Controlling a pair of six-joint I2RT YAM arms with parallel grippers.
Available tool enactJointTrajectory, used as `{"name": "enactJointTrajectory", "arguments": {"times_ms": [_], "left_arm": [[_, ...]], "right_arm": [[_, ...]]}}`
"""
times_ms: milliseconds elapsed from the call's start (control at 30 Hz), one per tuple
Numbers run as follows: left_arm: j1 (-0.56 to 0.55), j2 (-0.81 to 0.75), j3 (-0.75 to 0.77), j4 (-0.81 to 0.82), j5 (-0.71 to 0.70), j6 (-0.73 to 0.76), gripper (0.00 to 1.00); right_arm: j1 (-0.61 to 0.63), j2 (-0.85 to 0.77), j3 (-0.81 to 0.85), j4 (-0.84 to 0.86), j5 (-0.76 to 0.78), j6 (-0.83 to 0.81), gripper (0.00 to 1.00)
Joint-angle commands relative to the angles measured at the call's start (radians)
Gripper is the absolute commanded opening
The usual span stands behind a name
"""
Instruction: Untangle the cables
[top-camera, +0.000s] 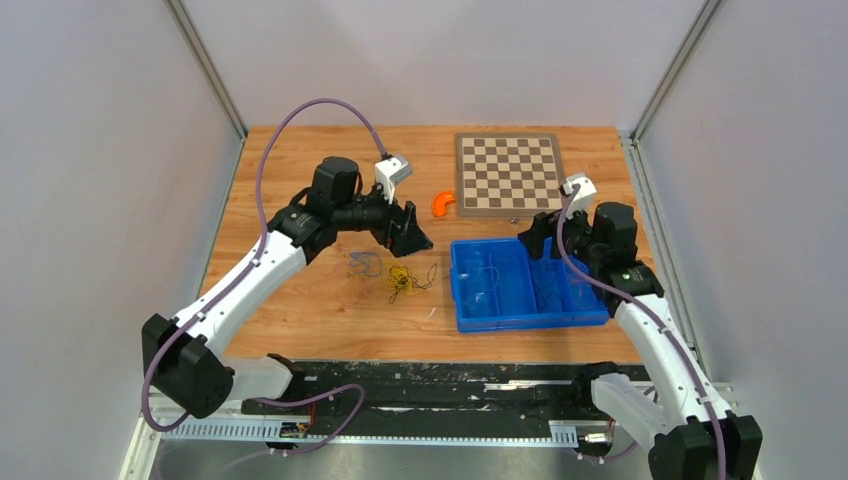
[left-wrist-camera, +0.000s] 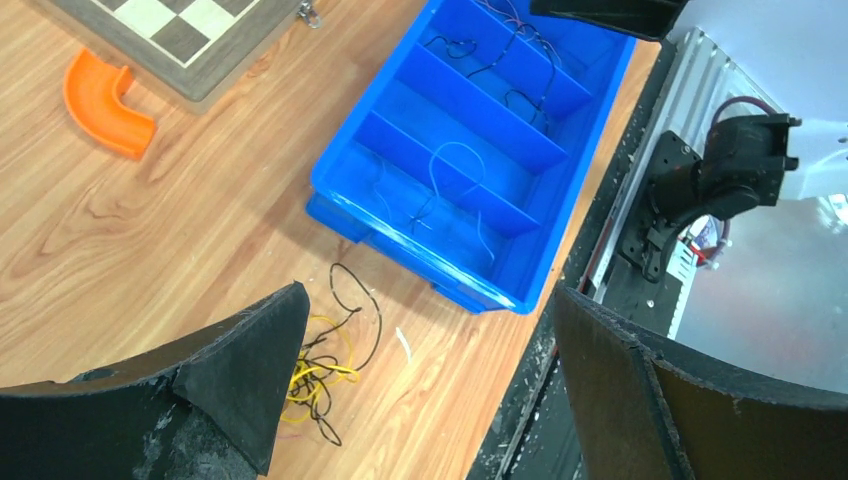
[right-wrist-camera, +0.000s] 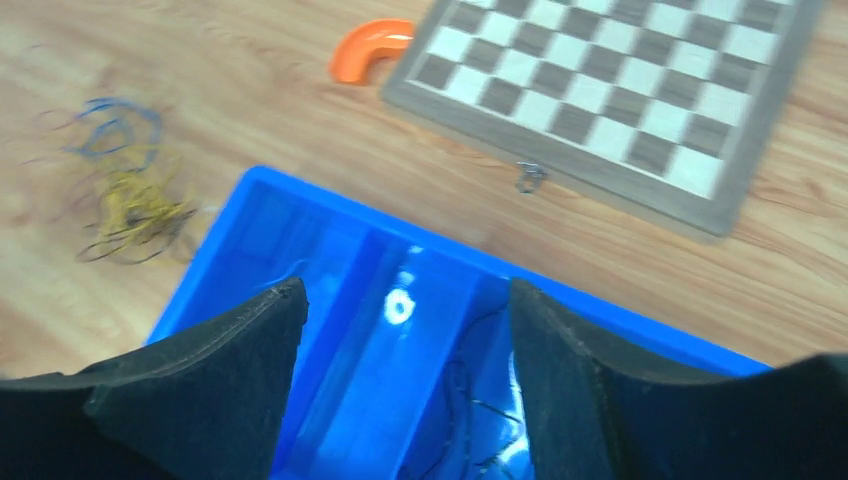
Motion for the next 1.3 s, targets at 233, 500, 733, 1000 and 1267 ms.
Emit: {"name": "enactJointTrajectory", "arguments": {"times_ms": [233, 500, 733, 1000, 1267], "left_arm": [[0.0, -0.037, -0.009, -0.005, 0.059, 0.01, 1.0], [0.0, -0.035, -0.021, 0.008, 0.066, 0.001, 1.0], [0.004, -0.037, -0.03, 0.008, 0.06, 0.002, 1.0], [0.015, -0.053, -0.053, 0.008, 0.063, 0.0, 1.0], [0.019, -0.058, -0.075, 0.013, 0.051, -0.005, 1.0]], "right_arm": [[0.039, 0.229, 0.096, -0.262, -0.315, 0.009, 0.62], [0.08, 0.347, 0.115, -0.259, -0.32, 0.018, 0.55], [0.121, 0.442, 0.13, -0.229, -0.332, 0.024, 0.39], [0.185, 0.429, 0.164, -0.18, -0.276, 0.026, 0.0], [0.302, 0.553, 0.204, -0.159, -0.102, 0.01, 0.0]]}}
